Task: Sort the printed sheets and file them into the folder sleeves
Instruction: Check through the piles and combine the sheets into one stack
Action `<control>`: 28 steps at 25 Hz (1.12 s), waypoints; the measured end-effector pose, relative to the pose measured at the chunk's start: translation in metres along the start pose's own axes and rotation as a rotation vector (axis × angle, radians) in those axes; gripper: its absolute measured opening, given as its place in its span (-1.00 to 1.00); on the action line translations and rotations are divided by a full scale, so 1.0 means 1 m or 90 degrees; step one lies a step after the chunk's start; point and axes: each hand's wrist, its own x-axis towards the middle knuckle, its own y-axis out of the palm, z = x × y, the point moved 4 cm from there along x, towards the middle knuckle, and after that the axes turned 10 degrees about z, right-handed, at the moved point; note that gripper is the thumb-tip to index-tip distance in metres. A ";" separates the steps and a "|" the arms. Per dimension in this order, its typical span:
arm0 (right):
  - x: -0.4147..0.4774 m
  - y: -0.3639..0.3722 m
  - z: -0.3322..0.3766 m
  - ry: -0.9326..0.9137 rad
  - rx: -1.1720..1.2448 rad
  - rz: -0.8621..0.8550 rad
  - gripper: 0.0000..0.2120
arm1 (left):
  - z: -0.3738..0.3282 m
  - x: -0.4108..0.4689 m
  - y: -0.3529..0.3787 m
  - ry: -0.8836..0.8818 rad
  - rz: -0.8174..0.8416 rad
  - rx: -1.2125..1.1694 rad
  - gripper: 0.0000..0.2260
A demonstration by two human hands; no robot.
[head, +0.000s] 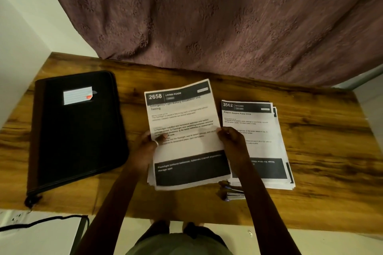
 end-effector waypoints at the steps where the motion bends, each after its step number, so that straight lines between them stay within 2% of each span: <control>1: 0.003 -0.002 -0.006 0.013 -0.066 -0.032 -0.94 | 0.000 -0.004 -0.008 0.008 -0.008 0.016 -0.76; 4: 0.007 -0.007 -0.024 0.076 -0.384 -0.101 -0.77 | -0.004 -0.015 -0.040 0.036 -0.057 0.055 -0.76; 8: 0.008 0.011 -0.037 0.144 -0.444 -0.024 -0.43 | -0.007 -0.022 -0.074 0.049 -0.081 0.046 -0.77; 10: 0.009 0.017 -0.034 0.158 -0.449 -0.016 -0.39 | -0.008 -0.023 -0.079 0.040 -0.082 0.039 -0.77; 14: 0.013 0.017 -0.033 0.165 -0.448 -0.006 -0.53 | -0.003 -0.021 -0.076 0.026 -0.071 0.034 -0.77; 18: 0.011 0.009 -0.034 0.149 -0.357 -0.031 -0.59 | 0.002 -0.021 -0.072 0.016 -0.049 0.037 -0.75; 20: 0.010 0.002 -0.029 0.126 -0.391 -0.062 -0.75 | 0.003 -0.021 -0.070 0.014 -0.032 0.048 -0.75; 21: 0.008 -0.001 -0.025 0.102 -0.429 -0.074 -0.81 | 0.002 -0.021 -0.069 0.014 -0.025 0.054 -0.75; 26: 0.000 -0.013 0.007 -0.121 -0.545 -0.185 -0.83 | 0.002 -0.020 -0.066 0.002 -0.031 0.050 -0.75; 28: -0.001 -0.016 0.015 -0.188 -0.568 -0.193 -0.79 | 0.003 -0.019 -0.065 -0.003 -0.037 0.050 -0.75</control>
